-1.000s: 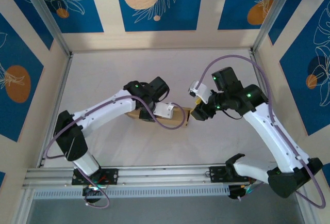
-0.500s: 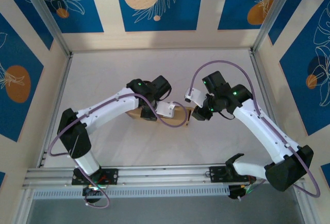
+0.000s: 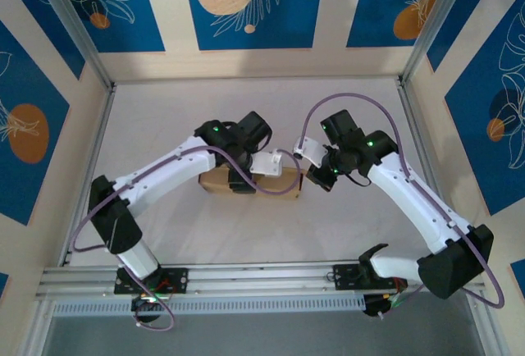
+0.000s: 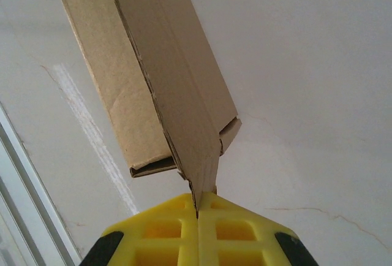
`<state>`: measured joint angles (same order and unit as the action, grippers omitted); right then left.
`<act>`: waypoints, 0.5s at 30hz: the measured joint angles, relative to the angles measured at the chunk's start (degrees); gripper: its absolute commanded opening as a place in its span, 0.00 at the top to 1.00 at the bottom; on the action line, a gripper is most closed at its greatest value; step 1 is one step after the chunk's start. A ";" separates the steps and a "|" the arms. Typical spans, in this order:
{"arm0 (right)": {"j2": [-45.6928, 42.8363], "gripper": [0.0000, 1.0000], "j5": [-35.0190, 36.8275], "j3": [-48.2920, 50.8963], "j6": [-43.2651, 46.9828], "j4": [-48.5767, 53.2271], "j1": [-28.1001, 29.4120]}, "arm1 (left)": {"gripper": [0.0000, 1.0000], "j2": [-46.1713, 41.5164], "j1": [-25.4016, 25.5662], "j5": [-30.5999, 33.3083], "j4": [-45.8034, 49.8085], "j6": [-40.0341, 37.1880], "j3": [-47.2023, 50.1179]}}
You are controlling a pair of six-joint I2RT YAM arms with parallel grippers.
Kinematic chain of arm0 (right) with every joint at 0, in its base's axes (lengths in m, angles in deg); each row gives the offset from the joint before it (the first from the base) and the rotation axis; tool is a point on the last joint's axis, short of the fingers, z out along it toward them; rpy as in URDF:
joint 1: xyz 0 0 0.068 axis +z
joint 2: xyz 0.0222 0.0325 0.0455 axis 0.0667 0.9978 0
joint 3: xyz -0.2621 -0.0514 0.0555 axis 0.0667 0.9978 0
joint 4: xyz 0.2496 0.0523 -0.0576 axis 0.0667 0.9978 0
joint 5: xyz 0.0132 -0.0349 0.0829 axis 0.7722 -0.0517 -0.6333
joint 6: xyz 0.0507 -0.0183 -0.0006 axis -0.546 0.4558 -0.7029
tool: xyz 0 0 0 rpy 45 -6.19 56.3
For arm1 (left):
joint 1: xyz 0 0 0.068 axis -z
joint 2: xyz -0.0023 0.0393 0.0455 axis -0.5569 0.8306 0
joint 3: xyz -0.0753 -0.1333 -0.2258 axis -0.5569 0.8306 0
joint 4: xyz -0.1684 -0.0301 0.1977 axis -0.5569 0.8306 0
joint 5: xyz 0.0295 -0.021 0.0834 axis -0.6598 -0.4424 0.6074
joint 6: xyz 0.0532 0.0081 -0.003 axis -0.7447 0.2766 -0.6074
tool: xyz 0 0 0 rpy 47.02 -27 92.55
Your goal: Fold the paper box
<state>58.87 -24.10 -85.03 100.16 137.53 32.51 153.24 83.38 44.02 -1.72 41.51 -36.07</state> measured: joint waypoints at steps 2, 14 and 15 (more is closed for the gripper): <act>1.11 1.00 -0.11 -1.01 0.02 0.31 -0.11 | 0.16 -1.97 -0.57 -0.94 -0.09 1.70 -2.58; 4.55 1.00 0.09 -4.00 0.02 1.25 -0.22 | 0.46 -17.42 -15.82 0.26 -4.48 20.79 3.80; 4.85 1.00 0.28 -4.33 0.02 1.31 -0.22 | 0.45 -18.45 -16.72 0.42 -4.76 21.81 5.73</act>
<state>63.72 -23.82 -89.36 100.18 138.84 32.30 134.80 66.66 44.44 -6.49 63.32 -30.35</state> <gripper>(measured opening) 0.066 0.540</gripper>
